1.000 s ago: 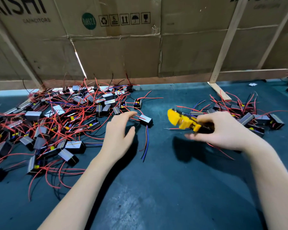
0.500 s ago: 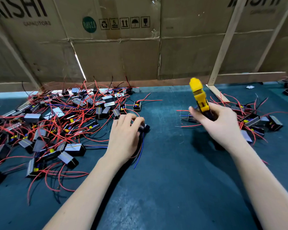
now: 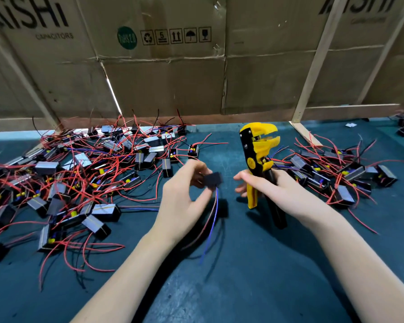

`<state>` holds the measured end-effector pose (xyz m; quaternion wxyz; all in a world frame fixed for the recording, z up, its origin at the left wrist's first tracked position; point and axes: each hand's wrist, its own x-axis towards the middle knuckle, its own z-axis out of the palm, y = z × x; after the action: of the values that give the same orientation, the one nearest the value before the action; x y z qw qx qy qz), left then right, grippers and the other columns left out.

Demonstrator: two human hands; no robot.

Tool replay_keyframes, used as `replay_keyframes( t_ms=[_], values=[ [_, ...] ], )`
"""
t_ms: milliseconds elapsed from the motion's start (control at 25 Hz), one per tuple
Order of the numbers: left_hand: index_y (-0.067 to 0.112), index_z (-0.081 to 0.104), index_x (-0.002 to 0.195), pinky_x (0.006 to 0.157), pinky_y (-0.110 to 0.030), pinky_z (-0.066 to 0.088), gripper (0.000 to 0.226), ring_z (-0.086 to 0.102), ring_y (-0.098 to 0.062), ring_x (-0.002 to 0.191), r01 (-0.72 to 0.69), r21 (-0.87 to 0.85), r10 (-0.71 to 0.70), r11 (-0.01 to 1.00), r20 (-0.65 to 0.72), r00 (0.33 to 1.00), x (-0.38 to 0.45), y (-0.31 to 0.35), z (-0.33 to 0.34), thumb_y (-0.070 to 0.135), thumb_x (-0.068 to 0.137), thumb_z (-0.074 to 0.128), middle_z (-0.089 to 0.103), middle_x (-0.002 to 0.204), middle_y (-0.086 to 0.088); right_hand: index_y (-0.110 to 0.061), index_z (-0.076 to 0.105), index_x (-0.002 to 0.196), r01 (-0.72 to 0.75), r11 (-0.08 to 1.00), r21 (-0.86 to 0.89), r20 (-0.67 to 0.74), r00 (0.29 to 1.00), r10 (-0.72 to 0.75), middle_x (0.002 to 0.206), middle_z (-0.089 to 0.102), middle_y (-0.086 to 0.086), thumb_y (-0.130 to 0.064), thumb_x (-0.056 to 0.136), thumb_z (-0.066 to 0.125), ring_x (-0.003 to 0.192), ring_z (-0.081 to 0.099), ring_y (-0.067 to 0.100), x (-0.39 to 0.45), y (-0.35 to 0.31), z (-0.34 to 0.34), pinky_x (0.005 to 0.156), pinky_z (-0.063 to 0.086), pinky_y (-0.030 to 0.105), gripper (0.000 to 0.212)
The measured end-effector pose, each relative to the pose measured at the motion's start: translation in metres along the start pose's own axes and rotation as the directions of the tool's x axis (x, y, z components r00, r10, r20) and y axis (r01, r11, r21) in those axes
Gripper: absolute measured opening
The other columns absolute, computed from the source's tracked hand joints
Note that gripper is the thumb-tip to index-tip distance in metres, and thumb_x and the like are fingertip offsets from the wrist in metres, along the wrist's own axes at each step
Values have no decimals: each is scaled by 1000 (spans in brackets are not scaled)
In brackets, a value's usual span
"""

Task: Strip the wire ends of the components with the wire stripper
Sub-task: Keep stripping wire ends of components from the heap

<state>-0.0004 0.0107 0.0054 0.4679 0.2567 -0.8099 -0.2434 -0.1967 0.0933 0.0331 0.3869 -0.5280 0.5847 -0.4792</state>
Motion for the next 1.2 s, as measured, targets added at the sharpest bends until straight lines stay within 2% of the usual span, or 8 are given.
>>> replay_keyframes(
  t_ms=[120, 280, 400, 480, 680, 880, 1080, 1200],
  values=[
    [10, 58, 89, 74, -27, 52, 22, 59, -7, 77, 15, 83, -32, 996, 214, 976, 0, -3, -7, 5, 76, 75, 63, 84, 6, -17, 68, 112, -133, 991, 19, 111, 985, 131, 98, 75, 6, -62, 64, 64, 94, 71, 18, -3, 0, -4, 88, 54, 29, 66],
    [16, 66, 85, 83, -29, 42, 20, 52, -16, 91, 27, 307, -157, 951, 408, 899, 7, -14, -31, -1, 75, 70, 65, 88, 4, -7, 69, 87, -167, 985, 41, -9, 986, 168, 75, 71, 7, -69, 61, 63, 74, 69, 19, 2, 4, 8, 80, 51, 33, 68],
    [19, 69, 85, 82, -29, 43, 30, 57, -15, 90, 130, 319, -223, 939, 276, 935, 7, -15, -37, -9, 79, 60, 67, 89, 6, -6, 62, 73, -161, 978, 134, -172, 968, 183, 63, 59, 7, -67, 62, 67, 62, 60, 21, 5, 6, 9, 69, 48, 35, 61],
    [19, 68, 90, 77, -26, 45, 16, 61, -13, 84, 193, 190, -224, 963, 161, 961, 7, -10, -31, 3, 88, 64, 69, 89, 10, -5, 55, 66, -114, 991, -68, -337, 938, 84, 59, 54, -2, -64, 73, 70, 58, 51, 13, 7, 10, 0, 66, 43, 30, 61],
    [22, 70, 97, 76, -13, 42, 23, 59, 0, 81, 189, 174, -234, 966, 290, 928, -2, -4, -14, 26, 77, 81, 68, 90, 14, -22, 44, 57, -108, 891, -440, -477, 869, -131, 48, 50, -20, -58, 74, 69, 53, 47, 0, 6, 11, -13, 50, 32, 16, 47],
    [19, 70, 82, 73, -15, 45, 8, 63, 0, 72, 305, 155, -338, 940, 277, 900, 2, -9, -14, 12, 84, 70, 73, 78, 8, -23, 57, 72, -185, 752, -633, -465, 867, -178, 65, 58, -9, -60, 72, 69, 69, 56, 15, 8, 16, -13, 63, 42, 31, 39],
    [6, 64, 77, 55, -11, 39, 17, 55, -1, 50, 495, -106, -459, 863, 248, 853, 3, -7, -16, 10, 93, 62, 69, 60, -4, -15, 56, 81, -271, 517, -812, -481, 812, -331, 82, 62, 5, -64, 72, 64, 88, 57, 32, 9, 22, -23, 78, 41, 40, 50],
    [5, 58, 84, 65, -20, 46, 12, 58, -12, 58, 475, -212, -401, 854, 311, 861, 3, -6, -15, 6, 96, 55, 67, 62, -5, -11, 58, 86, -354, 435, -828, -513, 790, -335, 88, 64, 9, -65, 72, 64, 92, 58, 34, 12, 31, -25, 79, 38, 40, 56]
  ],
)
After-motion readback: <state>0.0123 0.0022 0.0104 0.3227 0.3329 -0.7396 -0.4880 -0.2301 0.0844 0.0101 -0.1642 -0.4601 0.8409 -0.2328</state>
